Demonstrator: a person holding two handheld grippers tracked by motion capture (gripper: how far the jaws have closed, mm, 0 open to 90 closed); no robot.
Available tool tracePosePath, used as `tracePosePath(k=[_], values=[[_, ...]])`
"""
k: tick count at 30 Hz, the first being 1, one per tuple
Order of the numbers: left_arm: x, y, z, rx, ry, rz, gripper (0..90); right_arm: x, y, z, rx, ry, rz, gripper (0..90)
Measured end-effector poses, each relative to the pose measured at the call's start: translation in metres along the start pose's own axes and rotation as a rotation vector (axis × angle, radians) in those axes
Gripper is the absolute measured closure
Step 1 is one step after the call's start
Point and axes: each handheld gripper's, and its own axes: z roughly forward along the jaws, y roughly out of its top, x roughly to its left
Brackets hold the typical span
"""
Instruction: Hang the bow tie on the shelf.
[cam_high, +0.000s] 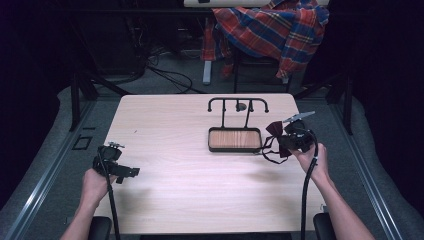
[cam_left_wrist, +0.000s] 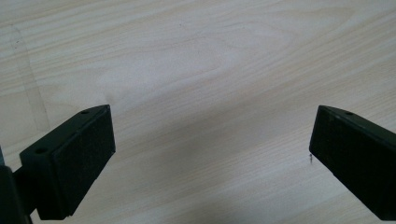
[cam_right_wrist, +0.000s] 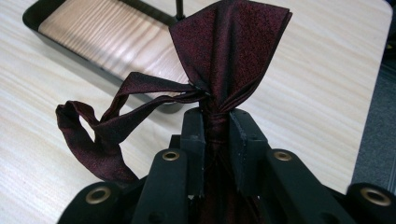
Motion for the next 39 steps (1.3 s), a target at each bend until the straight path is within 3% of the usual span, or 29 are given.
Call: tracePosePath(k=[20, 39], values=[[-0.001, 0.0, 0.001, 0.008, -0.005, 0.005, 0.3, -0.008, 0.017, -0.017, -0.074, -0.034, 0.013, 77.2], [-0.001, 0.001, 0.001, 0.016, -0.012, 0.014, 0.3, -0.009, 0.039, -0.041, -0.183, -0.053, 0.029, 77.2]])
